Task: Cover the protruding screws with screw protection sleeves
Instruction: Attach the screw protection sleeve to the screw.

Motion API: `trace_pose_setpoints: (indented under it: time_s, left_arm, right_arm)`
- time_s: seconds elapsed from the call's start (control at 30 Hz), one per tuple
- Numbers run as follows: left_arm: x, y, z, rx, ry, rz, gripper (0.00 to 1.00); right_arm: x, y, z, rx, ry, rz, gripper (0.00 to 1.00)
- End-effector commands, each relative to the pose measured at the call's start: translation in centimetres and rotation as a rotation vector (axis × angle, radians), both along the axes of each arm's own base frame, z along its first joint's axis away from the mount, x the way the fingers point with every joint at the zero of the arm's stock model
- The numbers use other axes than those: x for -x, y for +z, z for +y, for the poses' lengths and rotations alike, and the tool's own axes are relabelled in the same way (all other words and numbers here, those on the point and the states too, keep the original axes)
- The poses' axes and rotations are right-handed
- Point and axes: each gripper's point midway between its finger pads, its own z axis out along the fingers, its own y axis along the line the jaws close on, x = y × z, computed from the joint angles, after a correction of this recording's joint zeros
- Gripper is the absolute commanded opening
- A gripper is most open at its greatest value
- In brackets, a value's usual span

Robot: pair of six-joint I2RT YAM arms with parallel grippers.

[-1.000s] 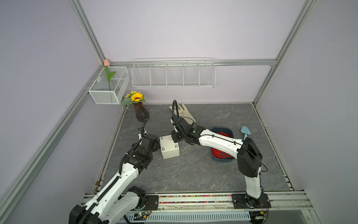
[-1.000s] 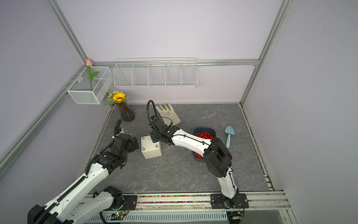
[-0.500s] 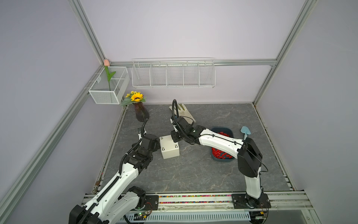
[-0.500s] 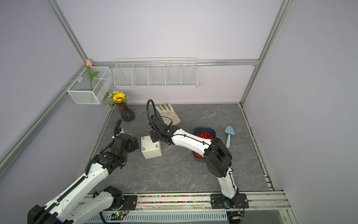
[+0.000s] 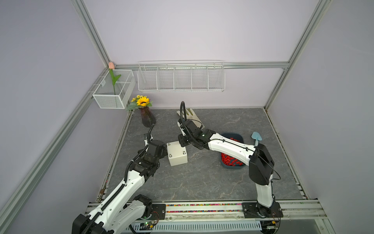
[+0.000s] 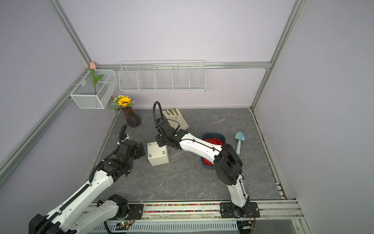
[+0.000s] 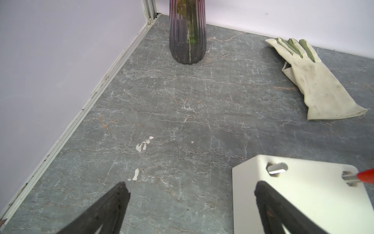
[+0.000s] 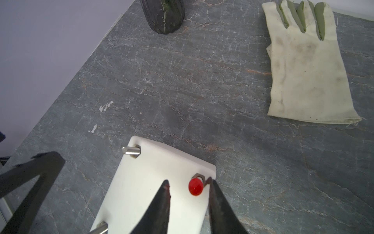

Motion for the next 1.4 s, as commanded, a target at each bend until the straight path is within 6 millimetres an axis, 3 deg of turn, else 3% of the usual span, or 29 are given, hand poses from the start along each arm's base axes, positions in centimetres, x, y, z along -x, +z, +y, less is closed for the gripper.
trace_pose_setpoints:
  time_s: [0.0,0.27,1.37]
  left_arm:
    - [0.0,0.4,0.6,-0.006,0.03,-0.021,0.99]
    - [0.0,0.3,0.6,-0.007,0.031,-0.019,0.99]
    - [0.2,0.2,0.7,-0.006,0.03,-0.018,0.99]
  right_arm:
    - [-0.4,2.3,-0.7,-0.013,-0.008,-0.031,0.27]
    - [-0.6,1.6,-0.7,-0.016,-0.004,-0.006,0.16]
    - [0.4,-1.1,-0.2,-0.022,0.011,0.066,0.15]
